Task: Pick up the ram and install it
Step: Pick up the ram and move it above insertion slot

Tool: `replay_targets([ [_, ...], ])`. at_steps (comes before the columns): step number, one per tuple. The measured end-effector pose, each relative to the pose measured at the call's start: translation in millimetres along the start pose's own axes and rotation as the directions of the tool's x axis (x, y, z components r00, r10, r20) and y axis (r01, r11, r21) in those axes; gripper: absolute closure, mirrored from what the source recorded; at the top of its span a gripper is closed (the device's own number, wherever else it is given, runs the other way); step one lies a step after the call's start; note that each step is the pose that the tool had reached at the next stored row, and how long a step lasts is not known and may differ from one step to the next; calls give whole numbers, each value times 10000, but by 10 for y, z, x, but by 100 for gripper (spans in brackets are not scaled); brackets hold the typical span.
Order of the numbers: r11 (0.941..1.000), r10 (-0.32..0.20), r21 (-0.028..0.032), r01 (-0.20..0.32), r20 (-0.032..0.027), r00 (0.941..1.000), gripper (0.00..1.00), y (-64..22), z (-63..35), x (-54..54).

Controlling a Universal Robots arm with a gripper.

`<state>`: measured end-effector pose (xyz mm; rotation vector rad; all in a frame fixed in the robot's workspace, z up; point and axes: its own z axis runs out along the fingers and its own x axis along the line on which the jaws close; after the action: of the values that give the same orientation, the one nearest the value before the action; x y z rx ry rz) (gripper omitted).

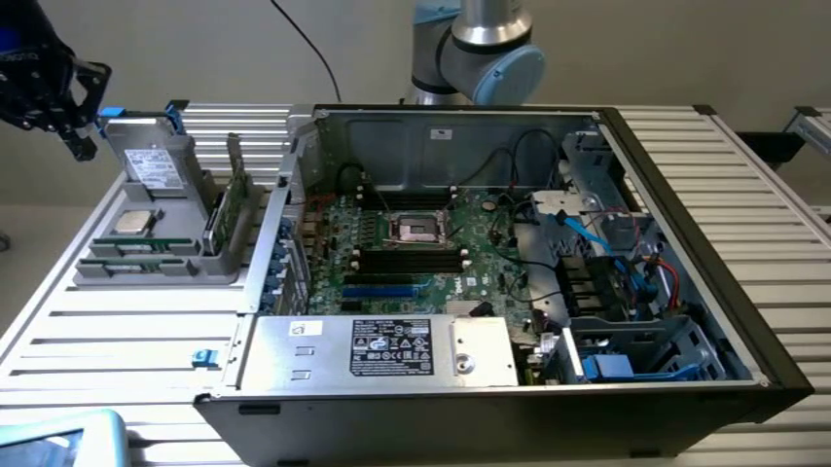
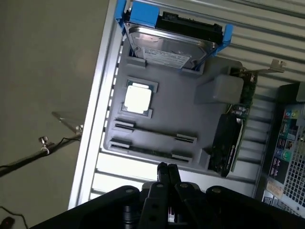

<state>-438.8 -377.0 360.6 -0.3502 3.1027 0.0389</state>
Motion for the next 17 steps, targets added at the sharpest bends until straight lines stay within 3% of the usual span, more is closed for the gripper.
replay_targets([
  [5, 9959, -909, -20, 909, -21, 9959, 89, 0, 0, 0],
  [9, 9865, -1637, -38, 1637, -36, 9865, 89, 0, 0, 0],
  [13, 9722, -2341, -57, 2340, -48, 9722, 89, 0, 1, 0],
  [17, 9525, -3045, -76, 3044, -59, 9525, 89, 0, 2, 0],
])
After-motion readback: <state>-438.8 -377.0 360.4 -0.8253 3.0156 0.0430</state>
